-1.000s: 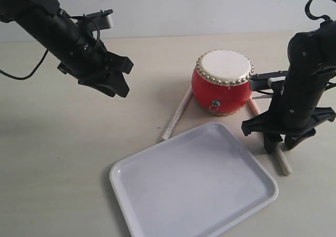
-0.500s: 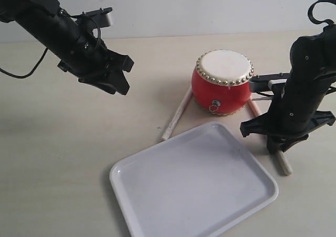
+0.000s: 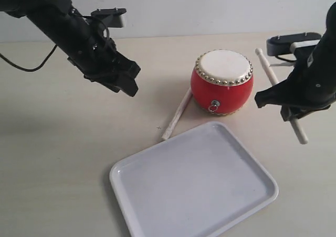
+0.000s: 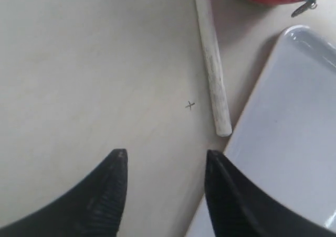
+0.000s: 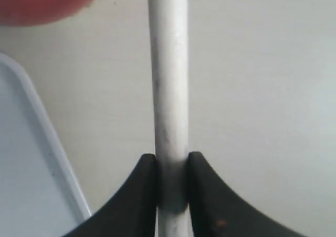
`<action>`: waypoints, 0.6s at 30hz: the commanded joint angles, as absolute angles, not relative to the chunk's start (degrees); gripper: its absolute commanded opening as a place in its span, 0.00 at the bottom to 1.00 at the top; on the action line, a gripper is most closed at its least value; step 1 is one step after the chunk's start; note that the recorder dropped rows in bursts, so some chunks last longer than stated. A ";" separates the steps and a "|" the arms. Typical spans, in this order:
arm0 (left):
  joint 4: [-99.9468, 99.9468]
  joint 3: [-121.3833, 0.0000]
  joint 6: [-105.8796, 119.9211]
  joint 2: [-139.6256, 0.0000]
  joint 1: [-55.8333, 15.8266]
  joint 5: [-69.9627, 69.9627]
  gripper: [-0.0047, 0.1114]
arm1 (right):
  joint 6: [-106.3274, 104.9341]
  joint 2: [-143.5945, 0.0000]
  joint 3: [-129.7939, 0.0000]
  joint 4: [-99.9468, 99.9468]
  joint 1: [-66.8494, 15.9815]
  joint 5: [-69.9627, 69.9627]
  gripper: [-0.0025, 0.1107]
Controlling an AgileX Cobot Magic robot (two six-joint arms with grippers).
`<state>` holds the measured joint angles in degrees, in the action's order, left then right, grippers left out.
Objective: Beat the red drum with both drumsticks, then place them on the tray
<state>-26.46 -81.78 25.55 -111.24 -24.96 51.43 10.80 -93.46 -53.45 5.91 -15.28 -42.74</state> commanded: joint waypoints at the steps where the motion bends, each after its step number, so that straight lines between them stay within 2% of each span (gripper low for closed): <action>1: -24.10 -86.97 23.08 -114.88 -27.62 51.50 0.45 | 9.15 -86.07 -52.25 6.90 -15.22 -44.74 0.02; 7: -21.74 -95.74 21.58 -121.24 -31.56 55.47 0.46 | 9.15 -77.42 -45.63 9.44 -15.22 -44.22 0.02; 10: -15.57 -99.84 16.06 -124.27 -33.35 58.90 0.51 | 9.15 -73.58 -41.77 9.69 -15.22 -43.21 0.02; 18: -13.82 -102.13 11.65 -128.06 -36.45 59.34 0.53 | 9.15 -68.73 -40.07 9.69 -15.22 -41.63 0.02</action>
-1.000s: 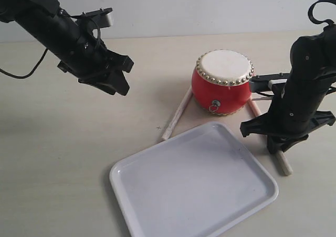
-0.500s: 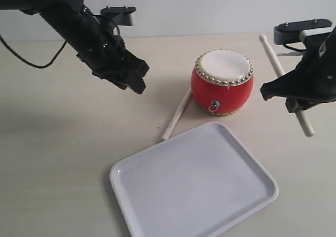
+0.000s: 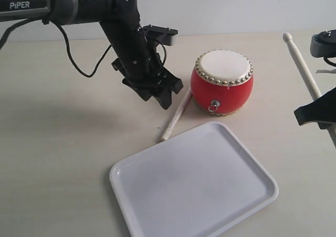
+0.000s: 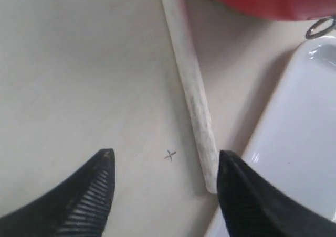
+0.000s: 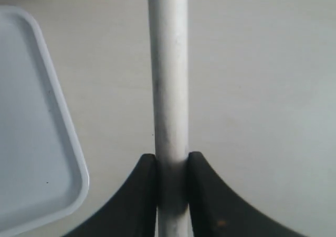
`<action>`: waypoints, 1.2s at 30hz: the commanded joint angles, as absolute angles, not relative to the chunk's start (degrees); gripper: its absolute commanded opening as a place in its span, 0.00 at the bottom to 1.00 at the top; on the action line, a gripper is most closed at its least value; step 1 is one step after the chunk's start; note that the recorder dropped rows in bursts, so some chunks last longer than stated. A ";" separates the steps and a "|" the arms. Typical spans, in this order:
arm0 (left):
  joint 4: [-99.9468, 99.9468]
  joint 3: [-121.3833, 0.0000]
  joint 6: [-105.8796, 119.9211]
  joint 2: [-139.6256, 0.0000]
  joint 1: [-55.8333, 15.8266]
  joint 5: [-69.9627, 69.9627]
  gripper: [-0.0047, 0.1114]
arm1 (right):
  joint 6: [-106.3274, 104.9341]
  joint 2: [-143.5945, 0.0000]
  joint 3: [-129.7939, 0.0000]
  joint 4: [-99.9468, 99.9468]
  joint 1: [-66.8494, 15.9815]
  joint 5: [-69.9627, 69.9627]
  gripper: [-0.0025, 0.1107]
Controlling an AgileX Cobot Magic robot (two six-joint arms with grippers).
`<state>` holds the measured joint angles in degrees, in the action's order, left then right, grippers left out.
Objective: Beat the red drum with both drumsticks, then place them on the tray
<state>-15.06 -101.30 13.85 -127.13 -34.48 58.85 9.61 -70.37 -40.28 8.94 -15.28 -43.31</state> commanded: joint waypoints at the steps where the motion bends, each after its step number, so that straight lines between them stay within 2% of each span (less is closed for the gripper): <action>1: -13.32 -102.13 11.47 -128.31 -37.06 59.24 0.53 | 9.15 -68.74 -40.07 9.69 -15.22 -41.51 0.02; 7: -9.49 -102.13 9.15 -129.44 -39.39 57.69 0.53 | 8.75 -68.84 -40.07 9.58 -15.22 -41.62 0.02; 17: -9.28 -108.89 8.01 -133.92 -39.60 58.54 0.53 | 7.65 -68.84 -40.07 9.12 -15.22 -42.21 0.02; 30: -7.72 -110.27 6.76 -137.55 -39.60 59.68 0.53 | 7.20 -68.84 -40.07 9.22 -15.22 -42.33 0.02; 34: -7.71 -110.27 6.76 -137.55 -39.60 59.68 0.47 | 7.10 -68.84 -40.07 9.22 -15.22 -42.12 0.02; 36: -7.71 -110.27 6.76 -137.55 -39.60 59.68 0.47 | 7.10 -68.84 -40.07 9.22 -15.22 -41.71 0.02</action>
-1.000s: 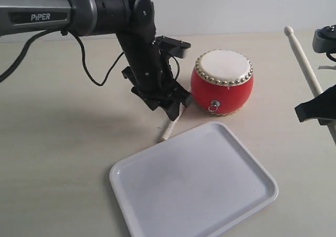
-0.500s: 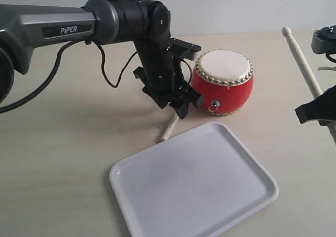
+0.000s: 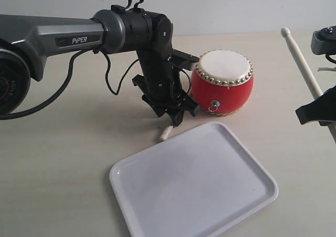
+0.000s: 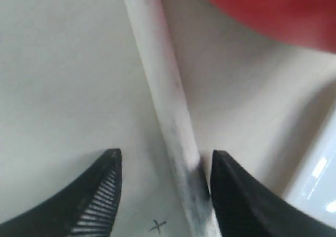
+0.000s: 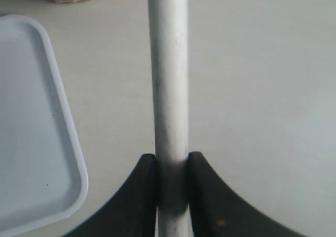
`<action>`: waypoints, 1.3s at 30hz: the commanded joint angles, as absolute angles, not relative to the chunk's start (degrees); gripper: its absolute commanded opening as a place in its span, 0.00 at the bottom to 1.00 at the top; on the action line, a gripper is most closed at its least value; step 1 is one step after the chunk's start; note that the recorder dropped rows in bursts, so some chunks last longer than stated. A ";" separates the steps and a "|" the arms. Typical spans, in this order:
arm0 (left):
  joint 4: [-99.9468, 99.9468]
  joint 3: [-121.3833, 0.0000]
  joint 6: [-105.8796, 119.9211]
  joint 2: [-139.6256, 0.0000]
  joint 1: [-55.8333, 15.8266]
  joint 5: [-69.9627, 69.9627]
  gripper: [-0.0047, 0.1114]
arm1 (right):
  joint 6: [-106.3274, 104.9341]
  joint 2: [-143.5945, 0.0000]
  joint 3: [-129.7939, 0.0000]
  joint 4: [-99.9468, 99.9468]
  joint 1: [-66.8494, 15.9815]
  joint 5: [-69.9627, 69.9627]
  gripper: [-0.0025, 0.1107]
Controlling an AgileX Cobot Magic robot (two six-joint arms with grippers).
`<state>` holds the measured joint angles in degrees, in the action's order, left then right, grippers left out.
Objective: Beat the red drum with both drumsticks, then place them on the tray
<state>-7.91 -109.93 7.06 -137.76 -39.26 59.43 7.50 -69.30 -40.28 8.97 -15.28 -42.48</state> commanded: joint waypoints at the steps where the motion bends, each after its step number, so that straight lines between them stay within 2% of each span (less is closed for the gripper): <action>1: -7.04 -110.27 6.86 -137.55 -39.60 59.68 0.47 | 7.10 -68.84 -40.07 9.22 -15.22 -41.59 0.02; 11: -6.60 -110.27 6.63 -137.55 -39.60 60.36 0.47 | 6.98 -68.84 -40.07 10.16 -15.22 -40.54 0.02; 17: -6.60 -110.27 6.48 -137.55 -39.60 60.98 0.33 | 6.98 -68.84 -40.07 10.16 -15.22 -40.43 0.02; 25: -6.49 -110.27 6.33 -137.55 -39.60 61.23 0.31 | 6.89 -68.84 -40.07 10.05 -15.22 -40.33 0.02; 27: -6.17 -110.27 6.33 -137.55 -39.60 61.23 0.26 | 6.89 -68.84 -40.07 10.05 -15.22 -40.33 0.02; 29: -6.16 -110.27 6.33 -137.55 -39.35 61.49 0.16 | 6.89 -68.84 -40.07 10.05 -15.22 -40.22 0.02; 30: -6.16 -110.27 6.33 -137.45 -39.10 61.94 0.07 | 6.89 -68.84 -40.07 10.05 -15.22 -40.22 0.02; 31: -6.16 -110.27 6.33 -137.36 -38.90 62.27 0.04 | 6.89 -68.84 -40.07 10.05 -15.22 -40.22 0.02; 39: -3.59 -110.27 6.33 -134.82 -36.78 67.41 0.04 | 6.99 -68.84 -40.30 9.28 -15.22 -39.07 0.02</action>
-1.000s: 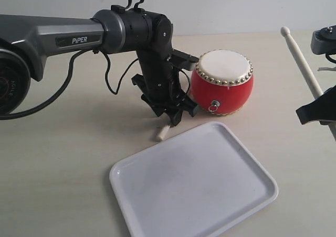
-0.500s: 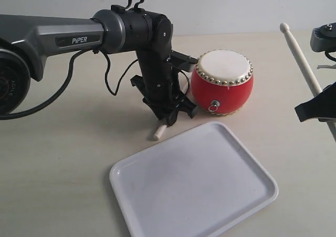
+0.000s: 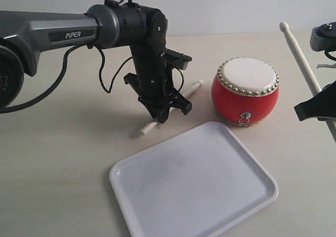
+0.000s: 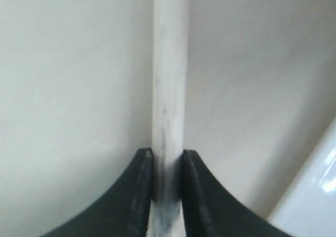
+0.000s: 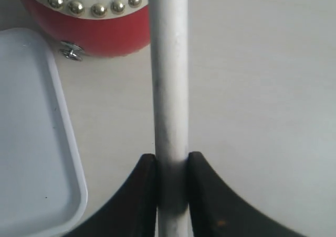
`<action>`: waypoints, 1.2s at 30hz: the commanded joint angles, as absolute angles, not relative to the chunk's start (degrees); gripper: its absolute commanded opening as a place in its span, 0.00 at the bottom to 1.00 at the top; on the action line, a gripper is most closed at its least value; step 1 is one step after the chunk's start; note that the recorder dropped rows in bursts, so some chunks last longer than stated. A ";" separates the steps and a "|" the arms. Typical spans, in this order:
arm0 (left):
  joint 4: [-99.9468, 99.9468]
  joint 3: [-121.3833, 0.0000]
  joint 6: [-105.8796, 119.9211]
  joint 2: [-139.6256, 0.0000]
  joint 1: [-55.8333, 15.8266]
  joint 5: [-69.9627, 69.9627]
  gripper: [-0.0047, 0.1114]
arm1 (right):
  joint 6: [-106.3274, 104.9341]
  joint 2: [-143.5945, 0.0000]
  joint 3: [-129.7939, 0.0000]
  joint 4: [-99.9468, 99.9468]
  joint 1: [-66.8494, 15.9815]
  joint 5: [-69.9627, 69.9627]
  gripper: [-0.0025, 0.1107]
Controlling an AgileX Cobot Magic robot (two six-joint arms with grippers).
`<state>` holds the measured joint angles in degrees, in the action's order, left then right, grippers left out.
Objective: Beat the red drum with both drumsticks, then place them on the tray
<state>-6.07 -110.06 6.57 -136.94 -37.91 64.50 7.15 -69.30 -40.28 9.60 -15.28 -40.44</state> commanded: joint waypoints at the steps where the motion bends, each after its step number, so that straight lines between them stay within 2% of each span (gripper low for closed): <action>1: -3.13 -110.27 6.04 -134.49 -36.47 67.88 0.04 | 6.89 -68.84 -40.41 9.28 -15.22 -39.35 0.02; 8: -2.70 -108.36 4.45 -125.85 -33.26 67.77 0.04 | 3.14 -72.45 -47.88 8.63 -15.22 -49.34 0.02; 13: -2.46 -100.37 3.79 -116.13 -32.97 62.99 0.04 | 0.00 -76.17 -54.48 8.63 -15.22 -56.74 0.02; 18: -2.46 -83.66 2.57 -101.93 -32.97 48.76 0.04 | -2.56 -76.11 -55.06 5.92 -11.31 -57.03 0.02; 22: -2.34 -68.66 2.57 -89.74 -32.97 38.58 0.04 | -9.86 -77.21 -55.06 -7.11 -4.63 -56.50 0.02; 27: -2.34 -56.35 2.04 -80.21 -31.95 28.87 0.04 | -12.84 -78.66 -55.06 -12.60 -3.19 -57.82 0.02; 36: -2.63 -52.66 4.77 -78.31 -31.95 35.28 0.04 | -12.84 -74.89 -55.06 -12.98 -3.32 -62.09 0.02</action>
